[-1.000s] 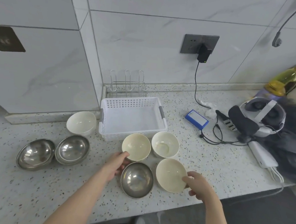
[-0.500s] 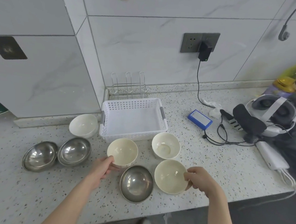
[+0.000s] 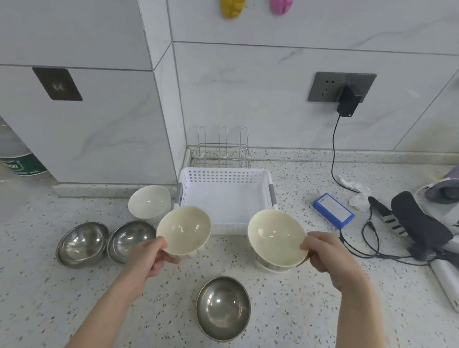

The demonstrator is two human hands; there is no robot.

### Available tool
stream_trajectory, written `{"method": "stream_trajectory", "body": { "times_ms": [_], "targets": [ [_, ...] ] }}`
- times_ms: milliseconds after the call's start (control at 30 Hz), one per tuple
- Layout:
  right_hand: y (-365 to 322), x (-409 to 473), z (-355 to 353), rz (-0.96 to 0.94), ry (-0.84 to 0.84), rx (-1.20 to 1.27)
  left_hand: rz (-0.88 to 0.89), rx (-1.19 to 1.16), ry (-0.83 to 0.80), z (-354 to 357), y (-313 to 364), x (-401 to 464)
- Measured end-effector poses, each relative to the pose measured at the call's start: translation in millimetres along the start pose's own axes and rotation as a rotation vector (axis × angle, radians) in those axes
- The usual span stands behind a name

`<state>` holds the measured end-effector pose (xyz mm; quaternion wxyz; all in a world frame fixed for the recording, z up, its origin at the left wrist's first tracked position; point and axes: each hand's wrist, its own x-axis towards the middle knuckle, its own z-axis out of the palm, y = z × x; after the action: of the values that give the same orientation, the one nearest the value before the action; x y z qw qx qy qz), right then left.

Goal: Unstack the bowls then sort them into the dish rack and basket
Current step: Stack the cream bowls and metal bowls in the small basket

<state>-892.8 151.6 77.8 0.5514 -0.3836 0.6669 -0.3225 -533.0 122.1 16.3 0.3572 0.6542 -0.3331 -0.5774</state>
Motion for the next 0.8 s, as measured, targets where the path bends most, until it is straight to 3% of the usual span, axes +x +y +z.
{"method": "stream_trajectory", "body": {
  "times_ms": [333, 567, 800],
  "targets": [
    [-43.0, 97.2, 79.8, -0.055, 0.161, 0.027, 0.011, -0.058, 0.117, -1.7, 28.0, 24.6],
    [-48.5, 166.8, 128.5, -0.020, 0.103, -0.106, -0.098, -0.051, 0.173, 1.8, 38.7, 54.1],
    [-42.1, 203.3, 153.7, 0.023, 0.039, -0.141, -0.100, -0.059, 0.220, 18.3, 57.9, 72.9]
  ]
}}
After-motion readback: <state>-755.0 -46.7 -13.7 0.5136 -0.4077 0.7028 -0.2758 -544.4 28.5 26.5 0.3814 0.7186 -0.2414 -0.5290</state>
